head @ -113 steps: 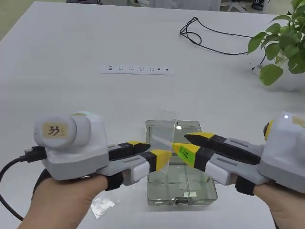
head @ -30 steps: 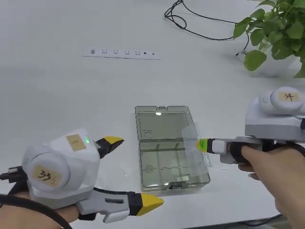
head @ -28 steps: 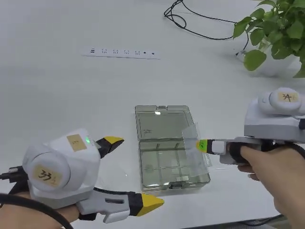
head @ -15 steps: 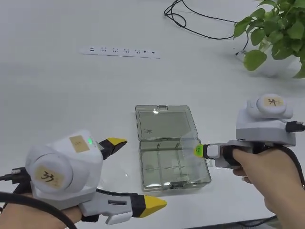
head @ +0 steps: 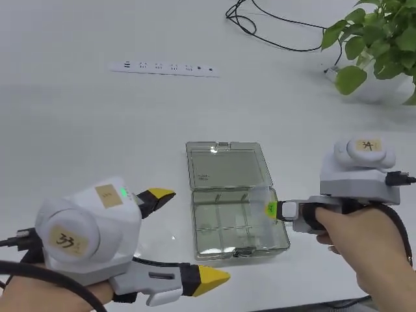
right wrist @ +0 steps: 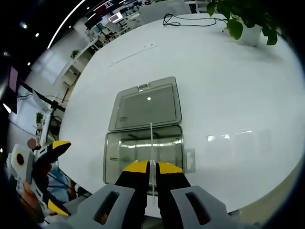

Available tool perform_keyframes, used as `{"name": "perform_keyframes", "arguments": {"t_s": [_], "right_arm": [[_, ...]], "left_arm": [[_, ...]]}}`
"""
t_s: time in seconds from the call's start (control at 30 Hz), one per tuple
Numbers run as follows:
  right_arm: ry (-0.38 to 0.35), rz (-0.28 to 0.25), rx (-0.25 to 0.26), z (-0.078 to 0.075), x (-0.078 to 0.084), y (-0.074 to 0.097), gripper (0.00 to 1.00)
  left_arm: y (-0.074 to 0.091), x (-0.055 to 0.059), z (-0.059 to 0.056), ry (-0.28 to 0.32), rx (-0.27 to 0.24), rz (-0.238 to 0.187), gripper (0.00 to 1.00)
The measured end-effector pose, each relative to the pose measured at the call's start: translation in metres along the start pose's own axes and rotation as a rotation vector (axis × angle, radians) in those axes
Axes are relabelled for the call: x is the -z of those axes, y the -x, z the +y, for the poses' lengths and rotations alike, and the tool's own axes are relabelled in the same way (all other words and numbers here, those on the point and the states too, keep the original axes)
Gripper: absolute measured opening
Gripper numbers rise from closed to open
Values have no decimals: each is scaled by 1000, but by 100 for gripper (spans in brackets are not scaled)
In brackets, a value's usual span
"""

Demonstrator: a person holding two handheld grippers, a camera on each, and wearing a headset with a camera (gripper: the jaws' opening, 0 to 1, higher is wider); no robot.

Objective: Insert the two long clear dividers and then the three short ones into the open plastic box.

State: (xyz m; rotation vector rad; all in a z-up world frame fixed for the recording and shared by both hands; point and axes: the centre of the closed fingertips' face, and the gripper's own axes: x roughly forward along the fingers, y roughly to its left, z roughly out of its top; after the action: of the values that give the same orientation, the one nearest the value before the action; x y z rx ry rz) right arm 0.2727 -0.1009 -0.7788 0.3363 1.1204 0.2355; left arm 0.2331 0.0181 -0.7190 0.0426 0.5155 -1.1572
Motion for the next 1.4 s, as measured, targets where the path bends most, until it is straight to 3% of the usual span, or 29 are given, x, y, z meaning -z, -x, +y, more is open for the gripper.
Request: {"name": "perform_keyframes", "arguments": {"t_s": [1.0, 1.4], "right_arm": [[20, 20, 19, -2, 0, -8, 6], [74, 28, 15, 3, -1, -10, 6]], "left_arm": [[-2, 0, 0, 12, 6, 1, 87], [-1, 1, 0, 15, 4, 4, 87]]}}
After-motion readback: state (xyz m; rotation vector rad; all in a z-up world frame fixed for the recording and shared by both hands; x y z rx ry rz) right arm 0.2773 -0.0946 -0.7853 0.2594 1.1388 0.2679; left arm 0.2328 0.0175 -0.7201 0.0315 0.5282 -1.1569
